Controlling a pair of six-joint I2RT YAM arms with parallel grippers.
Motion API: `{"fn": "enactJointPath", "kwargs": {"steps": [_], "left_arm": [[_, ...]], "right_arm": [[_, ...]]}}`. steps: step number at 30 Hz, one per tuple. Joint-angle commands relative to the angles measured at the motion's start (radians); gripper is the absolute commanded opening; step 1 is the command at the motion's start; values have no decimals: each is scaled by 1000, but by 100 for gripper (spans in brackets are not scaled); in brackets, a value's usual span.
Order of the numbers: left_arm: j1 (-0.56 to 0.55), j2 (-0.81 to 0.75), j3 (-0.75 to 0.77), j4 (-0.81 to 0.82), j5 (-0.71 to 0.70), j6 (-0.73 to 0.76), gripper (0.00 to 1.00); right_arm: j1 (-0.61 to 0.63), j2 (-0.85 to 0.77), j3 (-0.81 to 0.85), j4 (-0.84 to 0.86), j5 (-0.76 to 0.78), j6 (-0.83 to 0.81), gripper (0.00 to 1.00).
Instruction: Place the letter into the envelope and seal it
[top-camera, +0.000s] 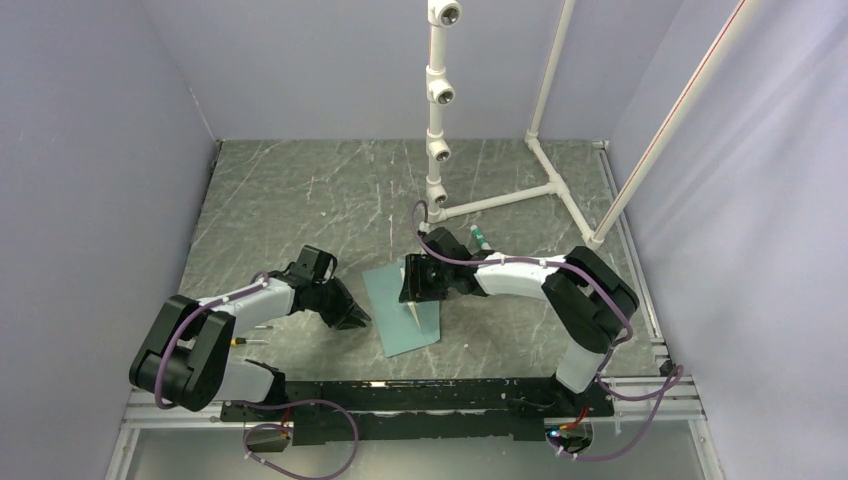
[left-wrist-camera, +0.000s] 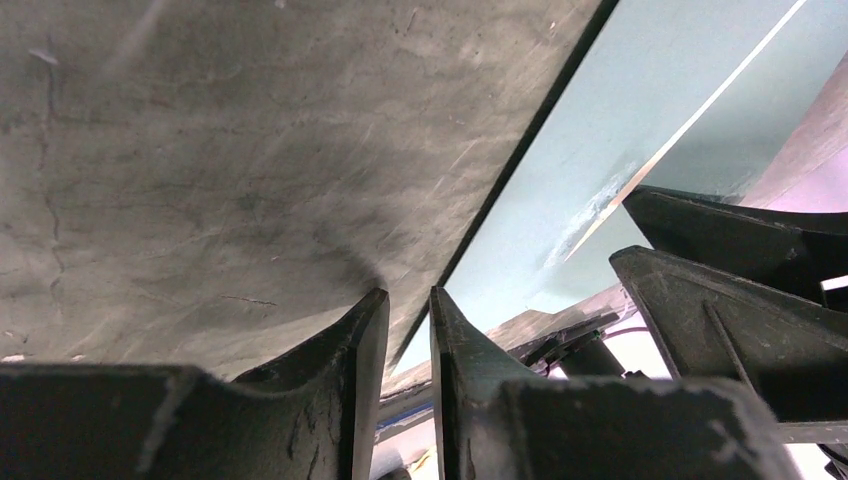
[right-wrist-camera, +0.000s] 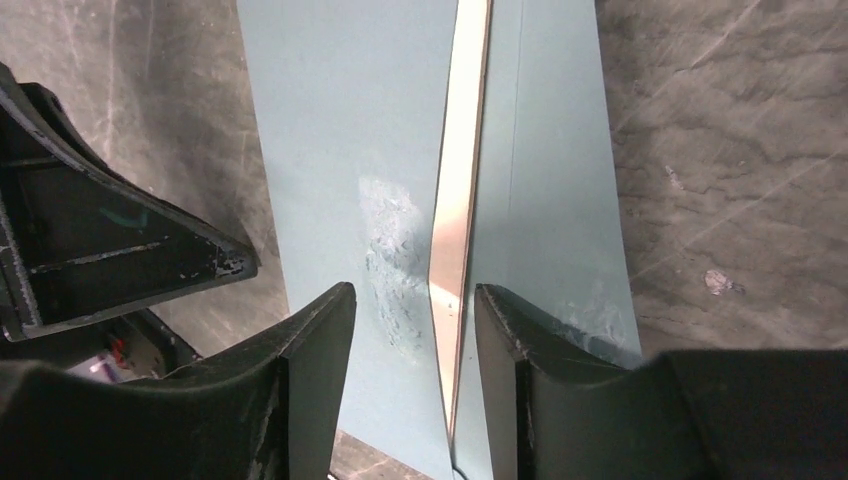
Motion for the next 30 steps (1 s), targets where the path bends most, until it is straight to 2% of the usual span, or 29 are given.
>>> {"fn": "enactJointPath", "kwargs": {"steps": [1, 9, 15, 19, 25, 30], "left_arm": [[1, 0, -11, -54, -149, 48, 31], [1, 0, -14, 9, -125, 55, 37], [1, 94, 7, 85, -72, 66, 35], [1, 160, 46, 88, -64, 87, 33], [1, 198, 68, 90, -57, 104, 33], [1, 172, 83, 34, -98, 119, 32]], "right_arm": [[26, -22, 61, -83, 97, -72, 53], [35, 21, 89, -88, 110, -62, 52], [35, 60, 99, -45, 54, -49, 47], [35, 84, 100, -20, 7, -38, 43], [34, 112, 91, 30, -68, -9, 43], [25, 57, 101, -11, -26, -12, 43]]}}
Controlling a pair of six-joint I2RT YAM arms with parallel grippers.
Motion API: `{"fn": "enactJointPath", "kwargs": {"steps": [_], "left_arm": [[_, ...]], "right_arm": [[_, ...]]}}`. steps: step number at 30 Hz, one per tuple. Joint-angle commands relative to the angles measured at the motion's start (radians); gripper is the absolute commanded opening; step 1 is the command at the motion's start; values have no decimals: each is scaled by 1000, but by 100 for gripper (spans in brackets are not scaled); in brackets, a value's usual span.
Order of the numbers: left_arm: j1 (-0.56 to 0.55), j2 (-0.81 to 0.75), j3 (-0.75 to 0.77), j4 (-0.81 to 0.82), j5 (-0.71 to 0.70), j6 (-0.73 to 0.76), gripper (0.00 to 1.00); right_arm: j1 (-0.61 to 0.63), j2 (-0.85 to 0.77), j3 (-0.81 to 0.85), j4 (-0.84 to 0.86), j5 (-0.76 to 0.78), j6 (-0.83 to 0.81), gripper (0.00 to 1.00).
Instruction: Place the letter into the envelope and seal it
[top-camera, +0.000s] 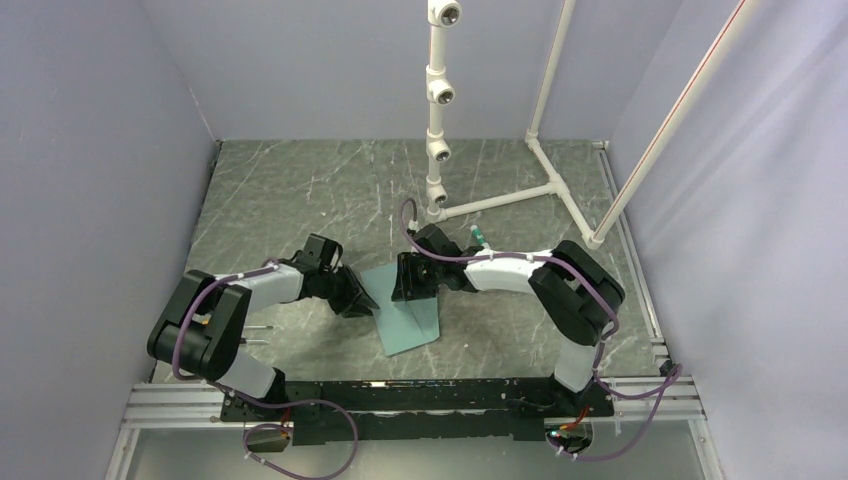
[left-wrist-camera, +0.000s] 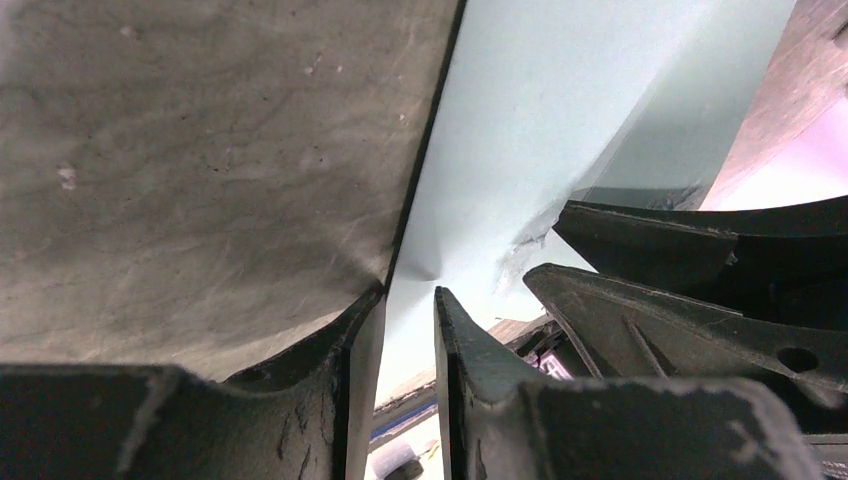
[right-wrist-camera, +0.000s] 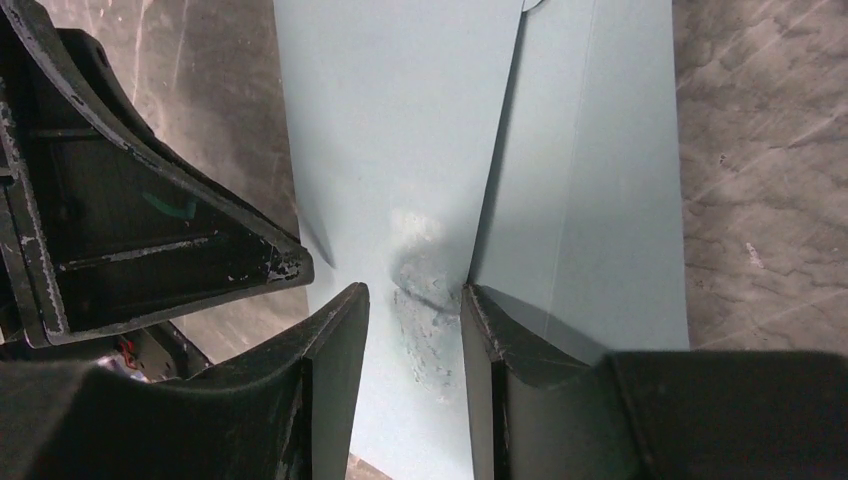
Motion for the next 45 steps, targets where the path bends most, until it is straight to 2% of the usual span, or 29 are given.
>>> {"fn": "enactJointPath", "kwargs": {"steps": [1, 10, 14, 17, 20, 23, 28, 31, 36, 45], "left_arm": [[-5, 9, -2, -73, -186, 52, 33], [-5, -243, 11, -225, -314, 75, 38], [-3, -381, 27, -269, -393, 107, 48], [-4, -487, 32, -266, -432, 143, 56], [-3, -580, 43, -259, -459, 202, 63], [-2, -649, 69, -277, -538, 247, 78], [1, -704, 113, -277, -598, 324, 93], [5, -690, 147, -288, -596, 334, 93], [9, -653, 161, -237, -506, 340, 93], [16, -593, 202, -181, -431, 391, 93]], "right_arm": [[-3, -48, 14, -19, 16, 10, 43], [-53, -401, -38, -117, 241, -92, 50], [-108, -522, -80, -177, 362, -129, 53], [-185, -589, -123, -218, 413, -122, 55], [-327, -630, -167, -239, 369, -90, 54], [-422, -575, -158, -268, 338, -135, 54], [-497, -380, -38, -308, 307, -263, 54], [-510, -262, 20, -305, 301, -328, 53], [-520, -100, 119, -294, 252, -366, 48], [-518, 32, 211, -301, 272, -405, 41]]}}
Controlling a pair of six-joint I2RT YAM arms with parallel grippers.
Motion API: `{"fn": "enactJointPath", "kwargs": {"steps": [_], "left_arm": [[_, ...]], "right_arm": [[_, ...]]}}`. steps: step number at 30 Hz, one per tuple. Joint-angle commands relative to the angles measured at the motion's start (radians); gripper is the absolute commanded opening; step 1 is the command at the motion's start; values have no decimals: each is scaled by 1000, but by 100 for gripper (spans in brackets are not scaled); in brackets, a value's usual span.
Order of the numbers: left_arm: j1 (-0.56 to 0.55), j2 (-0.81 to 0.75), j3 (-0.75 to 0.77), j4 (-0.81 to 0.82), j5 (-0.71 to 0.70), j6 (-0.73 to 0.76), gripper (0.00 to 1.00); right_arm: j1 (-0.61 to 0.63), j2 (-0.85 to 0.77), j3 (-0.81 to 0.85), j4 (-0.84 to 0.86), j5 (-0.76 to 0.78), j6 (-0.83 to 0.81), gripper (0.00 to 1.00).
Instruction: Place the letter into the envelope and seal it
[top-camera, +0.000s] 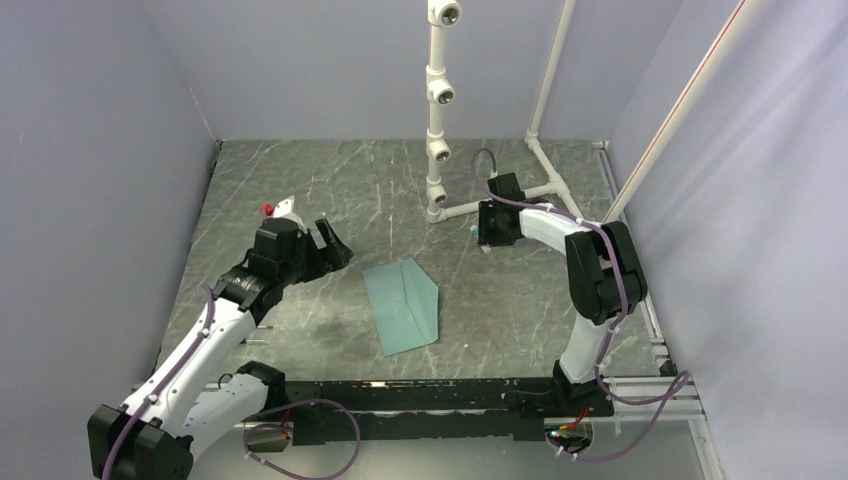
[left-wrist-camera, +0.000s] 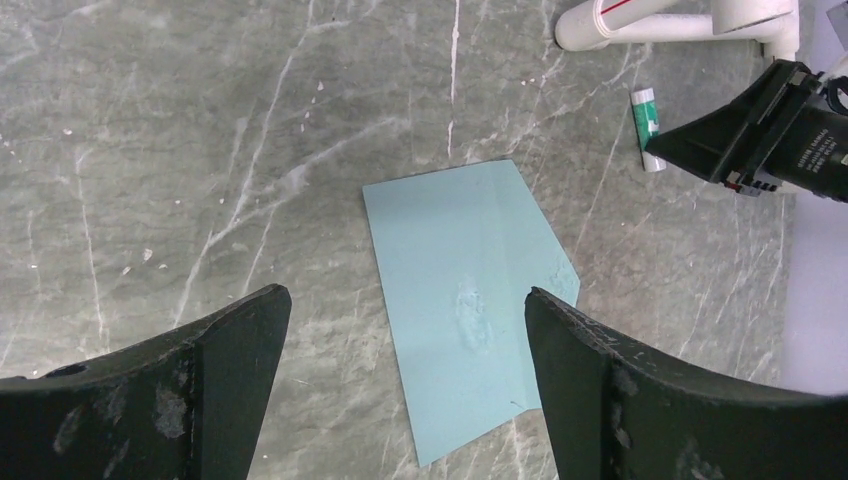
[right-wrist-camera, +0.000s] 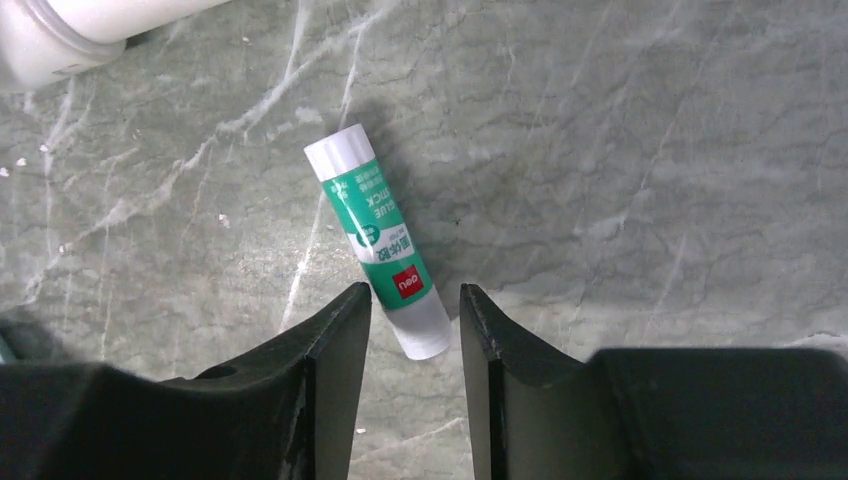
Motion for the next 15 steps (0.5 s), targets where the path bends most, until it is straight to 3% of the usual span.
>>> {"fn": "enactJointPath", "kwargs": {"steps": [1, 6, 9, 13, 15], "left_arm": [[13, 28, 79, 58, 48, 57, 93], [47, 84, 130, 72, 115, 86, 93], [75, 106, 133, 94, 168, 75, 93], [101, 124, 133, 113, 235, 60, 93], [102, 133, 140, 118, 281, 65, 93]], "right_arm": [[0, 28, 56, -9, 12, -53, 41], [40, 52, 59, -30, 62, -115, 41], [58, 61, 54, -37, 75, -127, 36], [73, -1, 24, -30, 113, -111, 10], [77, -74, -7, -17, 102, -97, 4]]}}
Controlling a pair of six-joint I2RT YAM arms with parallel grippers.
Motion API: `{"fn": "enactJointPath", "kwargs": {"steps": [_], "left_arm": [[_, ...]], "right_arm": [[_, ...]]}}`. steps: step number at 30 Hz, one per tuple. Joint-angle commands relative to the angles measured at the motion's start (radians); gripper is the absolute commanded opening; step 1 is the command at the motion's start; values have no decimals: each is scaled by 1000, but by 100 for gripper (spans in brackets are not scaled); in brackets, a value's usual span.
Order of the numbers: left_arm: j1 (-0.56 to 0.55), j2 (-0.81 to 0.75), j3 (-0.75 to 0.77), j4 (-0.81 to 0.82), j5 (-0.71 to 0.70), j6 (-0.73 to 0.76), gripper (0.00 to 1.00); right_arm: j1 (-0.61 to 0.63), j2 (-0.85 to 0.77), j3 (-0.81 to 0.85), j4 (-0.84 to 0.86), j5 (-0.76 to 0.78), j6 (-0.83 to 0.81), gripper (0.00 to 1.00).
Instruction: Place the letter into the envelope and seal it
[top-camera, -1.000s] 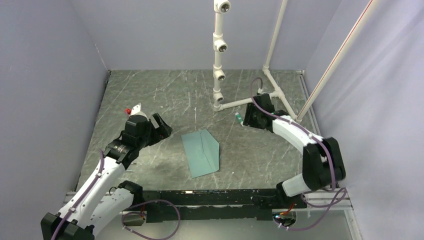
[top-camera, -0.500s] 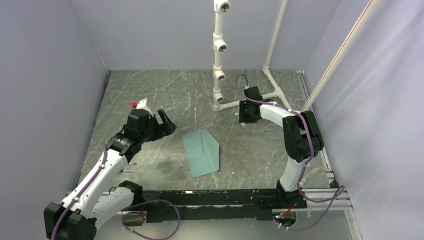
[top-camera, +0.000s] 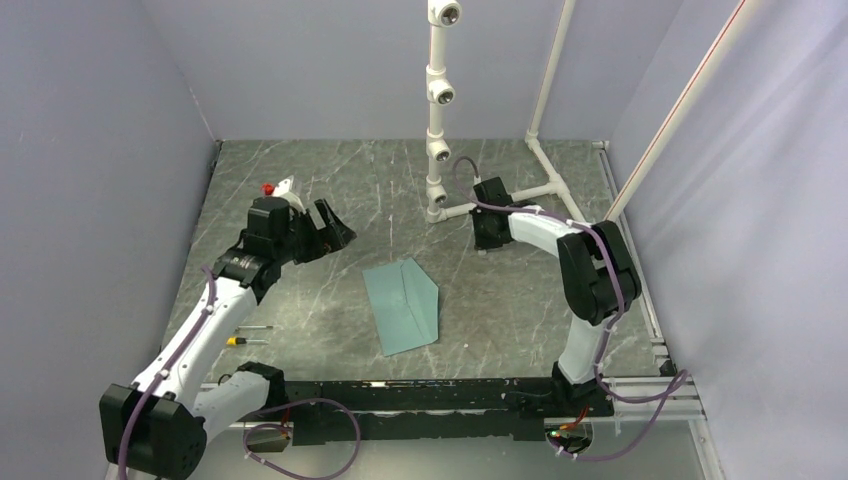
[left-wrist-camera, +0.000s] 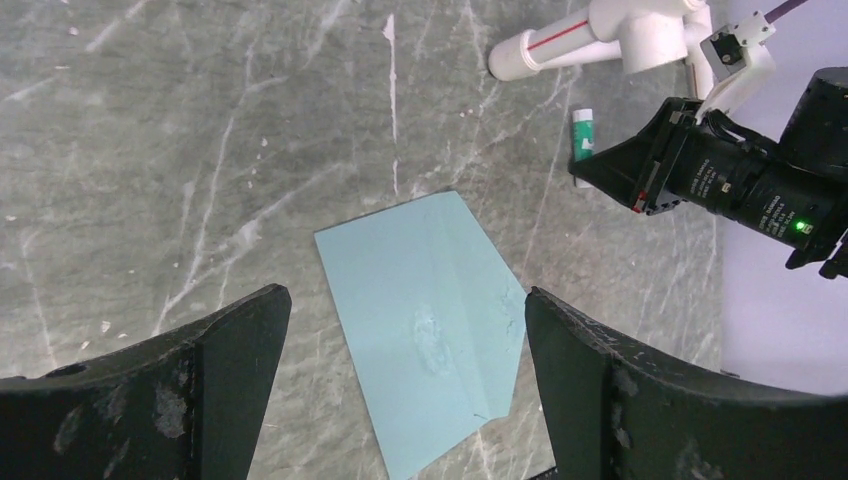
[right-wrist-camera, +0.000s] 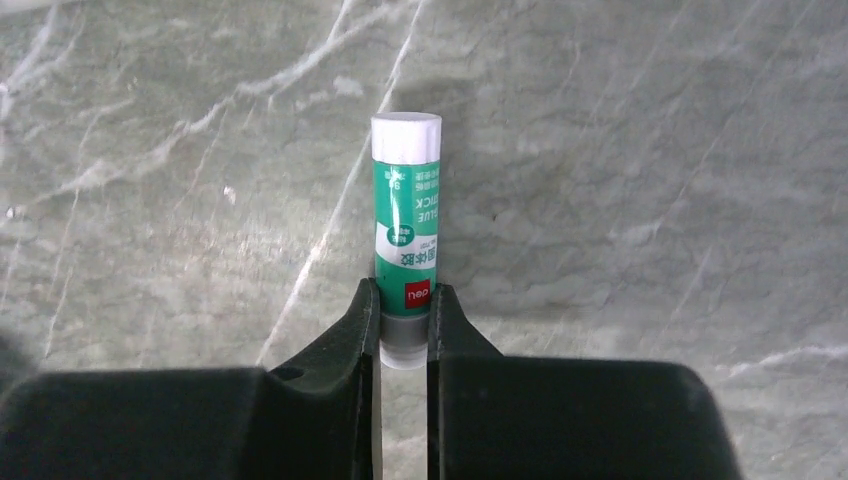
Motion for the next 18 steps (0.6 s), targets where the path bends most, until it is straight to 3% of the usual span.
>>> {"fn": "enactJointPath", "kwargs": {"steps": [1, 5, 9, 15, 18], "left_arm": [[11, 17, 41, 57, 146, 11, 93], [11, 33, 61, 95, 293, 32, 93], [9, 38, 64, 169, 457, 18, 93], [-16, 94, 82, 291, 679, -55, 93], [-39, 105, 119, 220, 772, 61, 93]], "right_arm": [[10, -156, -49, 5, 4, 14, 3], [11, -375, -150, 71, -167, 50, 0], [72, -544, -255, 163, -445, -12, 0], [274, -648, -250, 200, -502, -89, 0], [341, -651, -215, 222, -521, -143, 0]]}}
